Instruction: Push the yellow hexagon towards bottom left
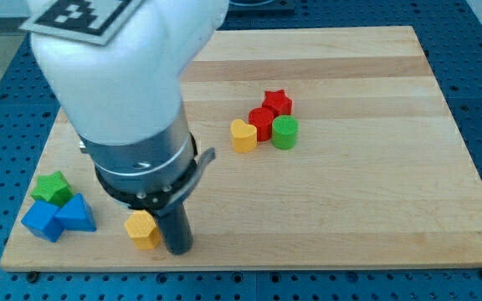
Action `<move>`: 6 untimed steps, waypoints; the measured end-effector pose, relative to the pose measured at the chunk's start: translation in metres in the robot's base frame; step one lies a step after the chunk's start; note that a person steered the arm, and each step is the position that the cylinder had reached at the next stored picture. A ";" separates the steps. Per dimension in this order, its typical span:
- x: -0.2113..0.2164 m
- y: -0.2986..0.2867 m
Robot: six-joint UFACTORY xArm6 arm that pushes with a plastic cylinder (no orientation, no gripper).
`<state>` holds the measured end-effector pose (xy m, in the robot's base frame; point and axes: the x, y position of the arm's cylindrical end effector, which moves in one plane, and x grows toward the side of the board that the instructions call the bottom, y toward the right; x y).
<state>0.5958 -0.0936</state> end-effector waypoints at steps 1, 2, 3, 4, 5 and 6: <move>-0.026 0.000; -0.029 -0.003; -0.027 0.010; -0.014 0.021; -0.005 0.010; -0.005 -0.006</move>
